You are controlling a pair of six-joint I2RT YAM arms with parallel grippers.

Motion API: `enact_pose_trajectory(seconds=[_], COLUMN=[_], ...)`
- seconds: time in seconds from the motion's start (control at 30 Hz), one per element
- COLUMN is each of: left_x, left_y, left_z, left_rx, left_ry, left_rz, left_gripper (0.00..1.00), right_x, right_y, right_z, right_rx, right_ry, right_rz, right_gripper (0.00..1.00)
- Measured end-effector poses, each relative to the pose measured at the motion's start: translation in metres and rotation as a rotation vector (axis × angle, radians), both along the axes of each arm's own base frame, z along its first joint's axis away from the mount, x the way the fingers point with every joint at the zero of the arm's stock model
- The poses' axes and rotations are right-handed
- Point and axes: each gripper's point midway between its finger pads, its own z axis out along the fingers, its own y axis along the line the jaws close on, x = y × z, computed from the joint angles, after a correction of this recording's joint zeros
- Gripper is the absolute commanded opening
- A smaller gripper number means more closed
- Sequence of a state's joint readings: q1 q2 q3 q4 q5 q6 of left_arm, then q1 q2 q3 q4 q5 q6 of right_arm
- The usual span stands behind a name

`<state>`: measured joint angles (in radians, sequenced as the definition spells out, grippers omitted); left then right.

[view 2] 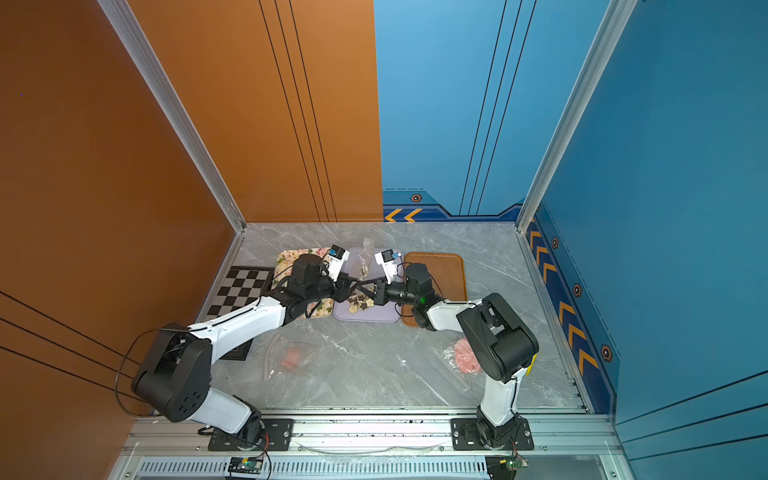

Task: Pour cookies out of the ziploc bag
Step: 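Pour the cookies out of the ziploc bag onto the tray.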

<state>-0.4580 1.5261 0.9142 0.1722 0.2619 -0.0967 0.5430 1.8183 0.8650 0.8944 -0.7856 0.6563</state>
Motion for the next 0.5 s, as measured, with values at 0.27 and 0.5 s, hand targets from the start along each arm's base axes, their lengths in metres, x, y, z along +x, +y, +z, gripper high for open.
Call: enact_pose_trajectory(seconds=[0.27,0.5], left_x=[0.002,0.013], left_y=[-0.002,0.008], left_z=[0.004,-0.016], left_rx=[-0.007,0.023], left_ry=[-0.020,0.066], left_rz=[-0.006,0.087], left_gripper=[0.54,0.63], right_x=[0.003,0.037], right_y=[-0.001,-0.044], right_z=[-0.001,-0.038], right_rx=[-0.005,-0.193], right_ry=[0.002,0.073], right_rz=[-0.014,-0.271], right_gripper=[0.00,0.52])
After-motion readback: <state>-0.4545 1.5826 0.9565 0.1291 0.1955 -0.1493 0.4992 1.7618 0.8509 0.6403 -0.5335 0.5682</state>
